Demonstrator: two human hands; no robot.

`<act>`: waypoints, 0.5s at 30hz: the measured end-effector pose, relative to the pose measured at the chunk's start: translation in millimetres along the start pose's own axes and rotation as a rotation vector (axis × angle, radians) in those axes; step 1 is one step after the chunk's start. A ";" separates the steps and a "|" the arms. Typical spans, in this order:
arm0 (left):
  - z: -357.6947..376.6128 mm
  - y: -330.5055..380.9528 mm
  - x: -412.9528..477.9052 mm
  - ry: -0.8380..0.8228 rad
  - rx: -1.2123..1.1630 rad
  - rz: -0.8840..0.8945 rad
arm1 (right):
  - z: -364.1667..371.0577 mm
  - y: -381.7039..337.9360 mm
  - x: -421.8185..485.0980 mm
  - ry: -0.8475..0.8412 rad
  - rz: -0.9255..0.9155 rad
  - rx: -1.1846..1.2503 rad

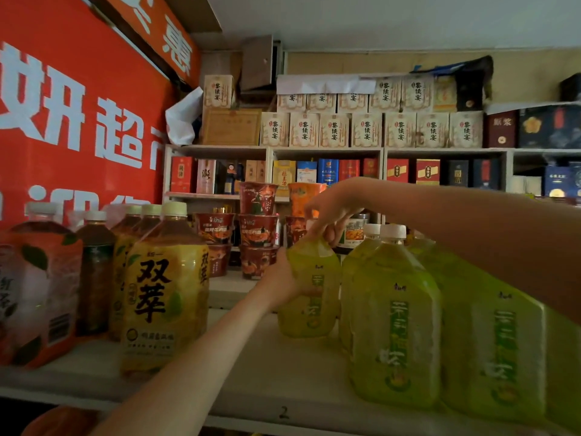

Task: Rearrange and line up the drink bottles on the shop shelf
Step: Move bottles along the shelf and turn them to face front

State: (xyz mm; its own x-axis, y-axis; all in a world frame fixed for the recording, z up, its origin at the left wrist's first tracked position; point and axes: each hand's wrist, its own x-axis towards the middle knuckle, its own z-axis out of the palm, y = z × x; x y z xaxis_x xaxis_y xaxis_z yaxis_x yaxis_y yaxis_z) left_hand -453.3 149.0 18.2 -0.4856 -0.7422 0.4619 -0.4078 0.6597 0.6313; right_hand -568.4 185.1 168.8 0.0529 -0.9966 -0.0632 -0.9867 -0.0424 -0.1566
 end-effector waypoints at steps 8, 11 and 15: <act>-9.1 -11.0 28.4 -0.057 -0.102 -0.043 | -3.9 29.3 28.1 0.078 -0.115 -0.068; -6.4 -9.4 42.0 -0.061 -0.078 -0.067 | -5.3 46.6 34.1 0.116 -0.120 -0.060; 0.4 1.5 51.3 -0.152 -0.124 0.014 | -11.1 62.0 32.8 0.154 -0.126 -0.035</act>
State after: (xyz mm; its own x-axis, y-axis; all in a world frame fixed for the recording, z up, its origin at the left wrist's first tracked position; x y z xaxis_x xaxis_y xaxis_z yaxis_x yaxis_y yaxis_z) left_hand -479.1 112.0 42.5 -0.6057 -0.7006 0.3772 -0.3064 0.6428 0.7020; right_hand -629.5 149.0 168.0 0.1546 -0.9822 0.1069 -0.9788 -0.1670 -0.1189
